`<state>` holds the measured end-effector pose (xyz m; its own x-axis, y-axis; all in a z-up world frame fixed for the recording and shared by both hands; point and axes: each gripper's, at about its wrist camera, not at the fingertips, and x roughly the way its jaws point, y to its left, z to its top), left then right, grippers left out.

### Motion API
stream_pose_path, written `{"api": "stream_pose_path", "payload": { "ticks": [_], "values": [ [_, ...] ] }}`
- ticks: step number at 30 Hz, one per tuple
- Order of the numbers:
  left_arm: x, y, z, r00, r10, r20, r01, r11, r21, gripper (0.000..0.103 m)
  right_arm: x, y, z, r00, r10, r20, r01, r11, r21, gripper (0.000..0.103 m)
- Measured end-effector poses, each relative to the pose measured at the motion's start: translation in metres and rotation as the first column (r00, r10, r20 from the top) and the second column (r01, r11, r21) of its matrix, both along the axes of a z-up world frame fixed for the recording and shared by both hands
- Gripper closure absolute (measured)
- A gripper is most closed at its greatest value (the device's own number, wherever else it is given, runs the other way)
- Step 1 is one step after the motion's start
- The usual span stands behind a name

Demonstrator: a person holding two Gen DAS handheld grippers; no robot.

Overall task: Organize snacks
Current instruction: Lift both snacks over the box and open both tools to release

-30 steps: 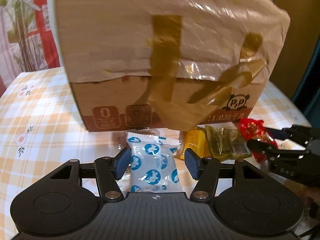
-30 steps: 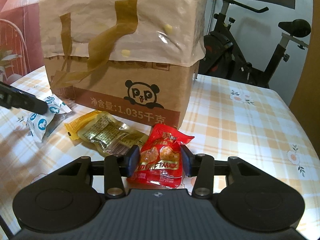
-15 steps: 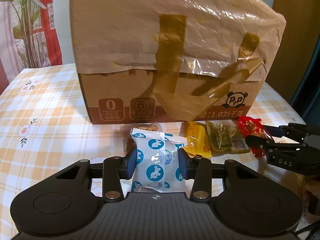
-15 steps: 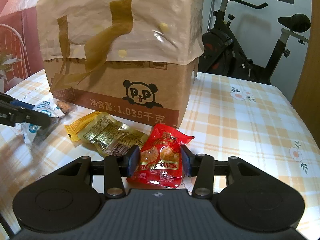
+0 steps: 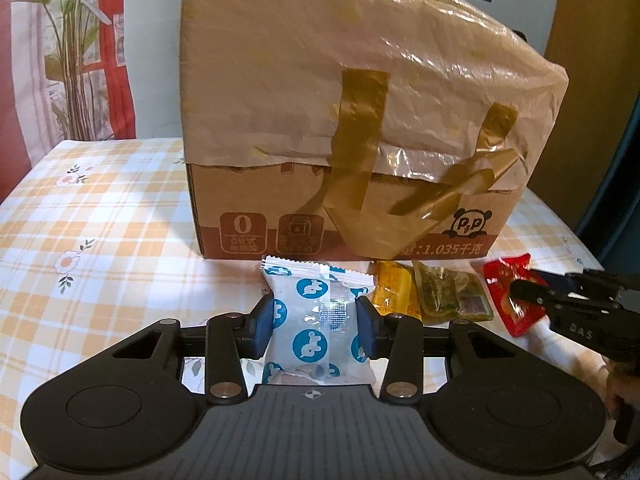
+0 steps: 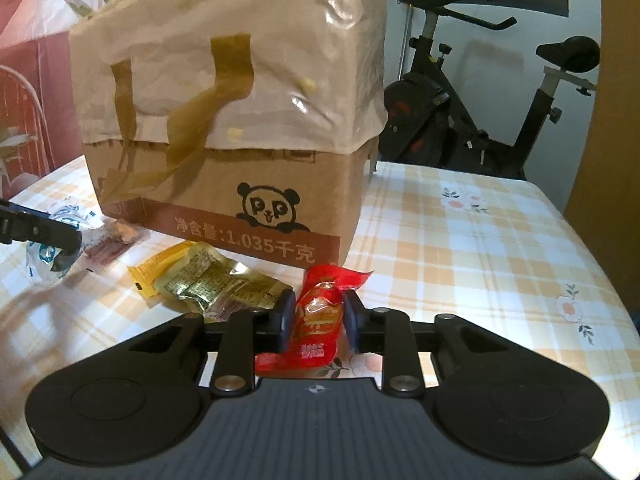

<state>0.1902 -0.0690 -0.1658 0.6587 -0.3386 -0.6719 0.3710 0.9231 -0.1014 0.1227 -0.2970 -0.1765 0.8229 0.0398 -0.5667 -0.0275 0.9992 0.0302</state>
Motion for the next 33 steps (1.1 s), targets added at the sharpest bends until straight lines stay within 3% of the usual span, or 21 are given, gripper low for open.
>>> {"api": "stream_pose_path", "payload": {
  "ticks": [5,6,8,18,23,33],
  "values": [
    [-0.003,0.003,0.005,1.000,0.001,0.023,0.000,1.000,-0.019,0.058,-0.012,0.000,0.012,1.000,0.013,0.014,-0.014,1.000,0.024,0.085],
    [-0.004,0.003,0.006,1.000,-0.002,0.029,0.003,1.000,-0.022,0.058,-0.014,0.001,0.015,1.000,0.015,0.023,-0.015,1.000,0.027,0.095],
    [-0.006,0.004,0.008,0.999,-0.009,0.037,0.009,1.000,-0.025,0.058,-0.018,0.001,0.023,0.999,0.018,0.039,-0.019,0.999,0.037,0.098],
    [-0.011,0.022,0.026,0.996,0.010,0.088,-0.004,0.997,-0.075,0.058,-0.034,0.008,0.062,0.991,0.040,0.128,-0.048,0.997,0.061,0.098],
    [-0.011,0.041,0.058,0.988,0.014,0.152,0.007,0.991,-0.137,0.058,-0.042,0.008,0.098,0.974,0.050,0.222,-0.067,0.995,0.072,0.098],
    [0.007,0.029,0.131,0.943,-0.004,0.333,0.054,0.988,-0.142,0.058,-0.025,0.003,0.177,0.903,0.074,0.423,-0.111,0.992,0.063,0.098]
  ]
}}
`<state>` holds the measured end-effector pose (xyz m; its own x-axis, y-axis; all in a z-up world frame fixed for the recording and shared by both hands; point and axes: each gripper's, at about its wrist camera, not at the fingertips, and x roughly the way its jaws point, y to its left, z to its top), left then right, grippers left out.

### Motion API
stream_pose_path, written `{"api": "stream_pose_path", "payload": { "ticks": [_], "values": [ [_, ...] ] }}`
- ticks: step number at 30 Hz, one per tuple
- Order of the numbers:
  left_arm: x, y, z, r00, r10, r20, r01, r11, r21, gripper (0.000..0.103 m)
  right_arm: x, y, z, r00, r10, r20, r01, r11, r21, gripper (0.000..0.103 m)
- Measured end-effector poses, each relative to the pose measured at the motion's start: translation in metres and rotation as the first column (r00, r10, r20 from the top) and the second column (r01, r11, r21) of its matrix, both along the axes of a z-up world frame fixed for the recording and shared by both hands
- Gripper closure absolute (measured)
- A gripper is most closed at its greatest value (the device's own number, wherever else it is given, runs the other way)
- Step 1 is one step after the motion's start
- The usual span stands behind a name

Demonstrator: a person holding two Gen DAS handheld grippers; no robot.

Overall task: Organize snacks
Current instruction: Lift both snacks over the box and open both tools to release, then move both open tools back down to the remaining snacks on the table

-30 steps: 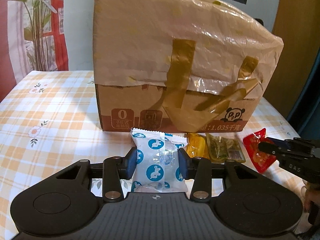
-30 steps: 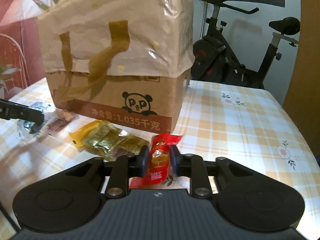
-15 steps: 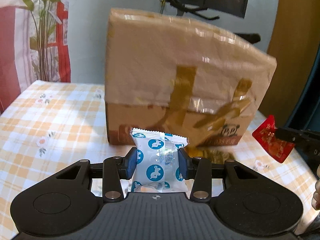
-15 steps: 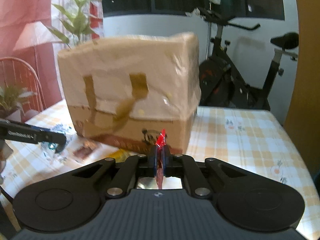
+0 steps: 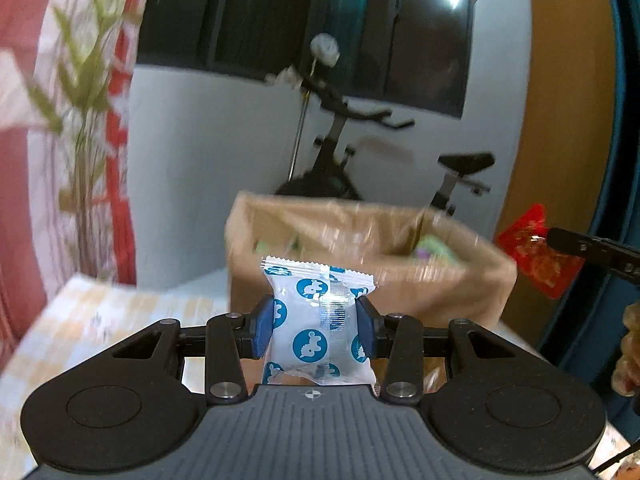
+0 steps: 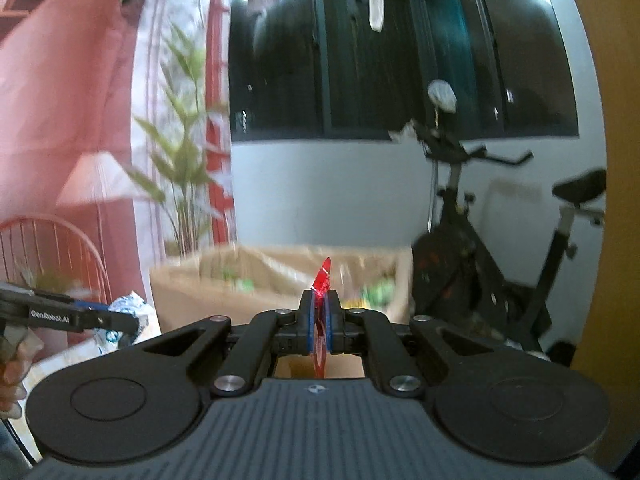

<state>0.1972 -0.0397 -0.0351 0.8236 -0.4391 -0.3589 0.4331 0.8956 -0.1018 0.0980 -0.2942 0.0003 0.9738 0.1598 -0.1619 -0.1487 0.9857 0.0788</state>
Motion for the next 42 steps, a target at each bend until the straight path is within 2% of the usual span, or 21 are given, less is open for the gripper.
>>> {"api": "stream_pose_path", "payload": {
  "ticks": [3,6,10,16,18,19,20,24,31,36,40,41,42],
  "values": [
    [0.013,-0.014,0.017,0.999,-0.021,0.050,0.021,1.000,0.009,0.058,0.017,0.001,0.017,0.999,0.019,0.040,-0.019,1.000,-0.003,0.098],
    [0.035,-0.031,0.028,0.997,-0.037,0.061,0.037,0.999,0.007,0.058,0.040,0.005,0.026,0.998,0.039,0.050,-0.038,0.999,-0.016,0.098],
    [0.069,-0.054,0.028,0.999,-0.040,0.016,0.040,0.999,-0.008,0.058,0.078,0.007,0.023,0.999,0.042,0.007,-0.042,0.998,0.038,0.098],
    [0.101,-0.081,0.009,0.999,-0.028,-0.020,0.029,0.998,0.061,0.057,0.116,0.003,0.008,0.995,0.054,-0.088,-0.040,0.987,0.154,0.098],
    [0.110,-0.083,0.001,0.997,-0.063,-0.050,0.066,0.996,0.055,0.049,0.123,0.001,0.002,0.992,0.041,-0.120,-0.020,0.985,0.170,0.096],
    [0.111,-0.082,-0.001,0.995,-0.076,-0.059,0.079,0.996,0.050,0.038,0.124,-0.001,0.000,0.990,0.035,-0.134,-0.011,0.984,0.176,0.095],
    [0.112,-0.080,-0.003,0.995,-0.075,-0.059,0.077,0.996,0.048,0.034,0.124,-0.003,-0.003,0.988,0.032,-0.149,-0.004,0.982,0.188,0.093],
    [0.106,-0.069,-0.003,0.998,-0.042,-0.054,0.045,0.998,0.041,0.033,0.118,-0.010,-0.007,0.986,0.024,-0.167,0.010,0.980,0.199,0.081],
    [0.082,-0.031,0.010,0.999,-0.034,-0.027,0.035,0.999,0.029,0.033,0.089,-0.013,-0.005,0.990,-0.001,-0.139,0.028,0.981,0.192,0.081],
    [0.059,0.000,0.014,0.999,-0.020,-0.029,0.020,1.000,0.000,0.033,0.062,-0.006,-0.008,0.994,-0.022,-0.105,0.036,0.991,0.128,0.081],
    [0.040,0.019,0.006,0.998,-0.011,-0.055,0.010,1.000,-0.012,0.034,0.040,0.001,-0.013,0.997,-0.030,-0.069,0.035,0.997,0.072,0.081],
    [0.035,0.021,0.002,0.998,-0.006,-0.055,0.005,1.000,-0.008,0.034,0.035,0.002,-0.015,0.998,-0.028,-0.061,0.032,0.998,0.056,0.080],
    [0.030,0.023,-0.001,0.998,0.002,-0.055,-0.002,1.000,-0.004,0.034,0.032,0.004,-0.016,0.998,-0.023,-0.058,0.026,0.999,0.046,0.075]
  ]
}}
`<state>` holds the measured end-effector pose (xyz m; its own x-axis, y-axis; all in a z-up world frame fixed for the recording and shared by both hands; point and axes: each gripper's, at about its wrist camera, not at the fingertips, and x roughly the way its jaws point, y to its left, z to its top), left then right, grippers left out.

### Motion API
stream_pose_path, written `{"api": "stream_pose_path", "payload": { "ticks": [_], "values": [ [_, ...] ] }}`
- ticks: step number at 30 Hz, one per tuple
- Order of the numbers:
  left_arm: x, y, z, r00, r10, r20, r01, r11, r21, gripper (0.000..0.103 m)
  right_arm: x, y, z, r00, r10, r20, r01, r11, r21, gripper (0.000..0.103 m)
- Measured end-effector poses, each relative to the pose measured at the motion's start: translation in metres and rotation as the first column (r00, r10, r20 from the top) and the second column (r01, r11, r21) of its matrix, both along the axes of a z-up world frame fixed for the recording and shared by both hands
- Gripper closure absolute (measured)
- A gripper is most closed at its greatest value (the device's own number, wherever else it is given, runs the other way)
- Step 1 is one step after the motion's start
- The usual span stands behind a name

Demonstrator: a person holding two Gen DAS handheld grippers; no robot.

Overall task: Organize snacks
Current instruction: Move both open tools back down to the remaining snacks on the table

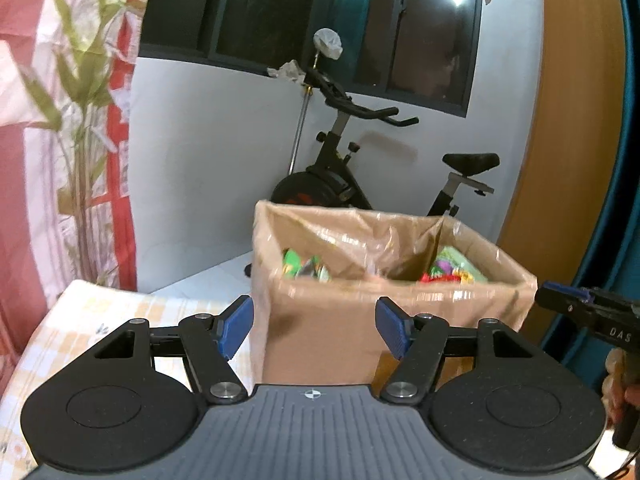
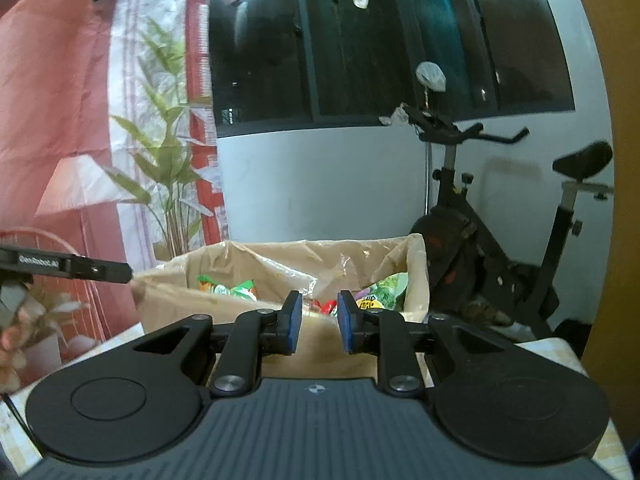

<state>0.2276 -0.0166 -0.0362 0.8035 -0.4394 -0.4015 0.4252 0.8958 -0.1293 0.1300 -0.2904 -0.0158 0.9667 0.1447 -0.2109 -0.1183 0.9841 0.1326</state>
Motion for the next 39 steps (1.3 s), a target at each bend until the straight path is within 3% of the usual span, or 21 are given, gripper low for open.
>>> {"api": "stream_pose_path", "payload": {
  "ticks": [6,14,22,25,27,32,39],
  "values": [
    [-0.012,0.011,-0.031,0.995,0.036,-0.095,-0.040,0.998,-0.045,0.034,-0.011,0.007,-0.015,0.998,0.047,-0.031,-0.049,0.997,-0.064,0.070],
    [-0.011,0.002,-0.068,0.979,0.043,-0.200,-0.048,0.999,-0.021,0.039,-0.012,0.009,-0.050,0.988,0.075,-0.133,-0.085,0.994,-0.075,0.070],
    [-0.016,-0.005,-0.084,0.971,0.037,-0.237,-0.035,0.999,0.014,0.039,0.008,0.019,-0.107,0.938,0.138,-0.319,-0.184,0.976,-0.120,0.067],
    [-0.016,-0.003,-0.088,0.967,0.043,-0.251,-0.041,0.999,0.015,0.039,0.018,0.023,-0.125,0.907,0.171,-0.386,-0.243,0.959,-0.147,0.056],
    [-0.017,-0.002,-0.089,0.966,0.047,-0.253,-0.044,0.999,0.017,0.039,0.023,0.027,-0.136,0.882,0.185,-0.433,-0.288,0.940,-0.185,0.040],
    [-0.018,-0.002,-0.092,0.962,0.061,-0.267,-0.058,0.998,0.021,0.039,0.032,0.030,-0.152,0.836,0.235,-0.496,-0.399,0.881,-0.254,0.029],
    [-0.019,0.000,-0.094,0.959,0.071,-0.275,-0.067,0.997,0.023,0.039,0.055,0.029,-0.158,0.805,0.297,-0.514,-0.468,0.849,-0.244,0.022]
  ]
}}
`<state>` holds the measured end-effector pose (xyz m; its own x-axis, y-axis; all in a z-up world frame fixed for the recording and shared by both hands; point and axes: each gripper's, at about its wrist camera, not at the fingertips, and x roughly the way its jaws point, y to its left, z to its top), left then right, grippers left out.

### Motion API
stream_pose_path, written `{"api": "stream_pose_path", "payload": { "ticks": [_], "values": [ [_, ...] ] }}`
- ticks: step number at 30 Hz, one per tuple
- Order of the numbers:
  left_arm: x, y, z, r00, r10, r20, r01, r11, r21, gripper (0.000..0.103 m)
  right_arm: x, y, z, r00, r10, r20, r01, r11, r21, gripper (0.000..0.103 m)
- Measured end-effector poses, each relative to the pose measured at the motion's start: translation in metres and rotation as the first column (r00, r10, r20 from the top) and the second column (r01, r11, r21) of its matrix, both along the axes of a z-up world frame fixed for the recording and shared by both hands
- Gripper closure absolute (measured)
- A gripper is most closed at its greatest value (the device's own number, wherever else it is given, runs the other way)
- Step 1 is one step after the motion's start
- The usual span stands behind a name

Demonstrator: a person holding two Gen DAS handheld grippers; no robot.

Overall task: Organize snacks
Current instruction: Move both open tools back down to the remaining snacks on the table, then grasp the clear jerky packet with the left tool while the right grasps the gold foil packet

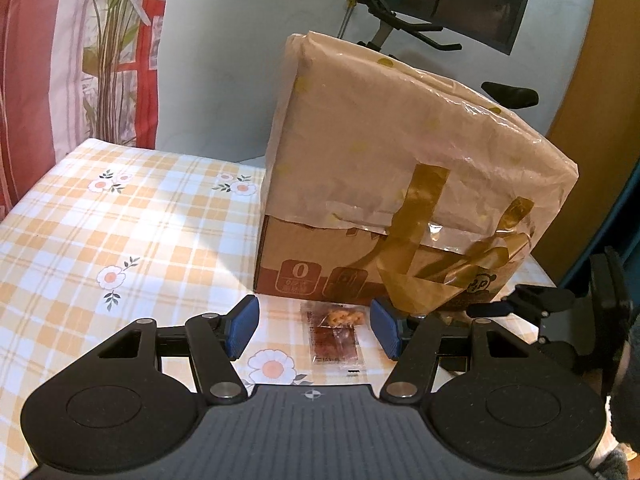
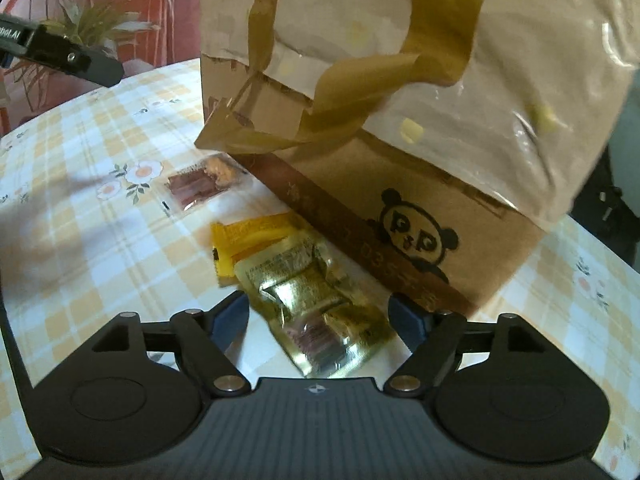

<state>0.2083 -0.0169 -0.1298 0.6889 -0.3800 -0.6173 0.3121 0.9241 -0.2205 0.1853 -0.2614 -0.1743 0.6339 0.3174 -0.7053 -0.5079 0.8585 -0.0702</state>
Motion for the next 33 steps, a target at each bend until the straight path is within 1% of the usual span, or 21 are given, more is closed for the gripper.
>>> {"api": "stream_pose_path", "payload": {
  "ticks": [3,5,6,8,10,13,15,20,24,27,30,33],
  "values": [
    [0.000,0.001,-0.001,1.000,0.008,-0.005,-0.008,1.000,-0.001,0.039,0.012,0.000,-0.002,1.000,0.011,-0.021,-0.010,1.000,0.021,0.021],
    [0.000,0.001,-0.002,1.000,0.009,-0.011,-0.009,1.000,-0.002,0.039,0.018,-0.001,-0.003,0.999,0.013,-0.051,-0.010,0.998,0.056,0.021],
    [0.000,0.001,-0.003,1.000,0.009,-0.014,-0.009,1.000,0.000,0.039,0.020,-0.002,-0.004,0.998,0.002,-0.061,0.002,0.997,0.076,0.019],
    [0.000,-0.001,-0.005,1.000,0.004,-0.019,-0.004,1.000,0.003,0.039,0.017,0.000,-0.007,0.999,-0.017,-0.049,0.021,0.995,0.098,0.018],
    [0.000,-0.003,-0.007,1.000,-0.001,-0.023,0.002,1.000,0.006,0.039,0.014,0.001,-0.009,0.999,-0.031,-0.034,0.035,0.993,0.111,0.020],
    [-0.001,-0.005,-0.008,1.000,-0.006,-0.028,0.007,1.000,0.007,0.039,0.008,0.004,-0.008,0.999,-0.039,-0.022,0.042,0.992,0.119,0.032],
    [-0.001,-0.005,-0.009,1.000,-0.006,-0.030,0.006,1.000,0.006,0.039,0.004,0.005,-0.006,0.998,-0.055,-0.022,0.057,0.991,0.124,0.046],
    [-0.001,-0.004,-0.012,0.999,-0.005,-0.041,0.005,1.000,0.007,0.039,-0.011,0.005,-0.005,0.995,-0.089,-0.034,0.094,0.981,0.171,0.046],
    [-0.001,-0.008,-0.018,0.998,-0.017,-0.060,0.018,1.000,0.019,0.040,-0.028,0.004,-0.006,0.986,-0.167,-0.016,0.167,0.963,0.212,0.048],
    [0.000,-0.014,-0.023,0.997,-0.035,-0.075,0.038,0.999,0.037,0.040,-0.038,0.004,-0.004,0.973,-0.231,0.029,0.220,0.952,0.213,0.050],
    [0.005,-0.022,-0.030,0.994,-0.057,-0.093,0.063,0.996,0.059,0.040,-0.038,0.000,-0.006,0.953,-0.298,0.050,0.281,0.936,0.213,0.051],
    [0.011,-0.035,-0.037,0.990,-0.102,-0.098,0.111,0.989,0.095,0.040,-0.035,-0.006,-0.007,0.936,-0.348,0.060,0.328,0.919,0.218,0.051]
  ]
}}
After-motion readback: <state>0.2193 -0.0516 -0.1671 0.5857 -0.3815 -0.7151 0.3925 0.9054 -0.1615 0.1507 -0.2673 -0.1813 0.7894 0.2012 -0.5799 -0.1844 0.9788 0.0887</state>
